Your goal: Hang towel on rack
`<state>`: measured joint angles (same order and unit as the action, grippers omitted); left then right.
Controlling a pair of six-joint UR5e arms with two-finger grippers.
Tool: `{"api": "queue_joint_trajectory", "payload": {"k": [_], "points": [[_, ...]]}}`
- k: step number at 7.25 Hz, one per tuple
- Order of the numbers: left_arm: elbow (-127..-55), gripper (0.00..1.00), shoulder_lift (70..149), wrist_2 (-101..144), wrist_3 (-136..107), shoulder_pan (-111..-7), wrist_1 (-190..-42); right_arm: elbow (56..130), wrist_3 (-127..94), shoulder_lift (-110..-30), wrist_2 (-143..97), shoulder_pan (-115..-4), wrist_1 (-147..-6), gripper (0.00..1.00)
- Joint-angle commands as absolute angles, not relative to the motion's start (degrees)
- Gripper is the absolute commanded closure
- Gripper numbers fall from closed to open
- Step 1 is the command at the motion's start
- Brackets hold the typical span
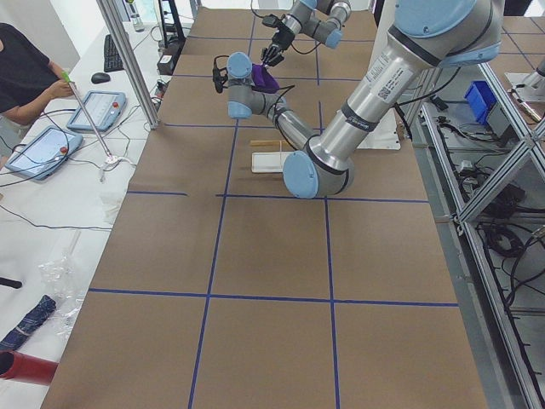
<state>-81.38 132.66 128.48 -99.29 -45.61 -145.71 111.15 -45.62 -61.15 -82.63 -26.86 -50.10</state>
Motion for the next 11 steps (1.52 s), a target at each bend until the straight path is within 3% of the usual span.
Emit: {"api": "queue_joint_trajectory", "payload": {"k": [1,4,7,9,11], "points": [[-81.47,1.0,132.71,128.67,-99.32,-45.97,-145.72,111.27,-46.4,-61.08,-82.71,-26.63,-50.45,0.01],[-81.82,1.0,132.71,128.67,-99.49,-45.97,-145.72,115.73,-46.58,-61.79,-83.23,-25.58,-55.94,0.0],[-90.22,1.0,128.26,128.41,-100.19,-46.49,-144.59,126.71,-46.5,-61.79,-86.56,-27.93,-80.95,0.0],[-98.83,1.0,127.0,127.01,-102.11,-46.5,-135.14,129.98,-46.49,-61.61,-104.91,-41.83,-97.41,0.0],[-104.83,1.0,125.78,118.18,-109.74,-46.23,-133.86,129.55,-45.7,-63.36,-113.98,-52.27,-102.81,0.0]]}}
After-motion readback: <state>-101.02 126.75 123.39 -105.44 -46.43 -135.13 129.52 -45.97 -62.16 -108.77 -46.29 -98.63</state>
